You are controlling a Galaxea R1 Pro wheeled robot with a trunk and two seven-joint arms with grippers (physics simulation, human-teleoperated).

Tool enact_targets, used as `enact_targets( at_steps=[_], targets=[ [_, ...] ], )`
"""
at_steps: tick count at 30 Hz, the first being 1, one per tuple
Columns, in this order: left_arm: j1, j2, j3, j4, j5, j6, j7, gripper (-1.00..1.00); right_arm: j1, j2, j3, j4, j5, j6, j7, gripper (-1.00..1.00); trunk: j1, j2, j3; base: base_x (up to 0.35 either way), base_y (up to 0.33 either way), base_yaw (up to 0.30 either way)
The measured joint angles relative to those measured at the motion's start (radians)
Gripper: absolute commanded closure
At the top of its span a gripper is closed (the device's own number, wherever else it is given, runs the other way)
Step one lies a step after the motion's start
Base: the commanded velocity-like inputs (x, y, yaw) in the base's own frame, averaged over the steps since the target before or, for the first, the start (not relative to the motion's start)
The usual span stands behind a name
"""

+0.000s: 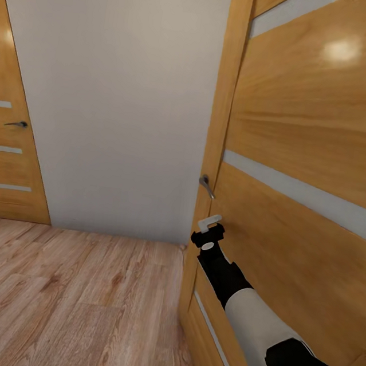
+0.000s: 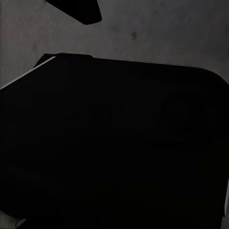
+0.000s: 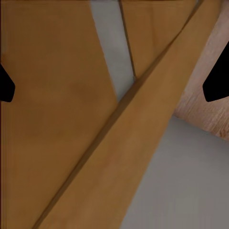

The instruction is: Move the two storage containers from the living room to the garage. In the garage, place one container on the floor and stack the other container on top of it (either order is fine).

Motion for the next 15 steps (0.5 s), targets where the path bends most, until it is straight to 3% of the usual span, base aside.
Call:
enact_targets(
  at_steps=[10,15],
  targets=[
    [0.000,0.001,0.017,0.000,0.002,0.000,0.000,-1.00,0.000,0.000,0.001,0.000,0.004,-0.002,-0.016,-1.00,0.000,0.000,0.000,0.003,-0.016,0.000],
    [0.000,0.002,0.023,0.000,0.006,0.000,0.000,-1.00,0.000,0.000,0.004,0.000,0.011,0.000,-0.018,-1.00,-0.001,0.000,0.000,0.208,0.000,0.000]
  ],
)
